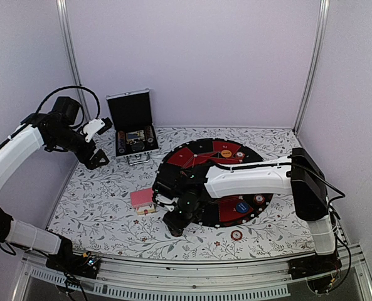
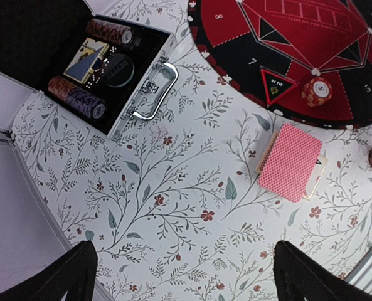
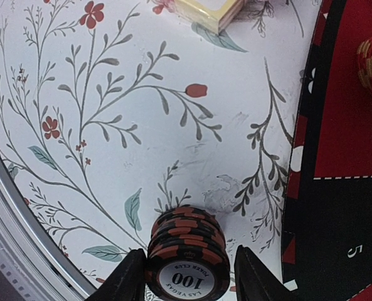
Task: Distribute texas hold em gaming equipment
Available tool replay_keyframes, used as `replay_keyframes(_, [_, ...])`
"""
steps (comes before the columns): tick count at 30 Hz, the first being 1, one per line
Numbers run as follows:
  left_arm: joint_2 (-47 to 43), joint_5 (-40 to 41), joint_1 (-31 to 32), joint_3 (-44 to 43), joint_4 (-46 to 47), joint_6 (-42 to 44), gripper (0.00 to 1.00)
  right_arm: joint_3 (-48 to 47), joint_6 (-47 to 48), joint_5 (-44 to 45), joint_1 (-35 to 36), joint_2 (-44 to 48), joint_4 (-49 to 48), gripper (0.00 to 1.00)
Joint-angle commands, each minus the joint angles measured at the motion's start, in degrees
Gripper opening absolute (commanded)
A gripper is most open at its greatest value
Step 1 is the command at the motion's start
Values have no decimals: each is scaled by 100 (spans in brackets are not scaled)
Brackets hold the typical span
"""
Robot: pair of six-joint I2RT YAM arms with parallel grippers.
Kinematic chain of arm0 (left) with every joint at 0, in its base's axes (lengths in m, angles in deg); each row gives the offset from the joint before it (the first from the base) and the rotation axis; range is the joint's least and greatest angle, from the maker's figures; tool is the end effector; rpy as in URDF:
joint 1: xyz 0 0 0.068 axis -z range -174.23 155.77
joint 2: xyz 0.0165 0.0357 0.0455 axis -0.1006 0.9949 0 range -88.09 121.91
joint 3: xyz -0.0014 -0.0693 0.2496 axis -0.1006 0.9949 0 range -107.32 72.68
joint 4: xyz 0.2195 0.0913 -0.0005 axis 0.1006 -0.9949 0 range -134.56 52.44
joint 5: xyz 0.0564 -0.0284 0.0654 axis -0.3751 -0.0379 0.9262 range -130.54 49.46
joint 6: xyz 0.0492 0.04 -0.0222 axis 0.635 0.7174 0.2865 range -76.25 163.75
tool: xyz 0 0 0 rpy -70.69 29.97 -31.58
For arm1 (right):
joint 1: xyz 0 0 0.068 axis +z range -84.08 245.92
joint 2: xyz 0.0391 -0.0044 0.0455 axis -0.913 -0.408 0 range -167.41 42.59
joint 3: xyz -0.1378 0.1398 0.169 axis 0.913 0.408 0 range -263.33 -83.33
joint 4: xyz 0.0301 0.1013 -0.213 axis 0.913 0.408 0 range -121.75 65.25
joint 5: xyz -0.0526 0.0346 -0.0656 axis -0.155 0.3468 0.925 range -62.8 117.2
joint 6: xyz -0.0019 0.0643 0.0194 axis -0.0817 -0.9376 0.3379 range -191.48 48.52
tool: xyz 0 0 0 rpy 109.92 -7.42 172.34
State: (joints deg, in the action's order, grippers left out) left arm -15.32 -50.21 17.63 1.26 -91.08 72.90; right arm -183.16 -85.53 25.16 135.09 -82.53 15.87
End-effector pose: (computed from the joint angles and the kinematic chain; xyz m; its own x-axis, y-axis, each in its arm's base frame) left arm 0.2328 -0.0582 0.3031 -0.5543 0.6069 -0.5695 0.6493 0.7434 0.1602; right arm 0.1494 0.3981 0.1563 -0.5574 -0.7827 -0.2768 -0.8272 0.5521 0.1044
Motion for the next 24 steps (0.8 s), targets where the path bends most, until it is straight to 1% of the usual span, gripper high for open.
replay_keyframes(1, [22, 27, 59, -74, -71, 53, 100, -144, 33, 5, 54, -157, 50, 50])
replay_keyframes(5, [26, 35, 59, -74, -71, 52, 100, -138, 25, 11, 62, -157, 48, 46])
replay_keyframes(11, [23, 40, 59, -50, -66, 56, 100, -157, 3, -5, 62, -50, 40, 37])
replay_keyframes(19, [18, 60, 61, -48, -54, 68, 100, -198, -63, -33, 62, 158, 61, 29])
replay_keyframes(24, [13, 61, 56, -32, -54, 66, 100, -360, -89, 70, 63, 232, 193, 27])
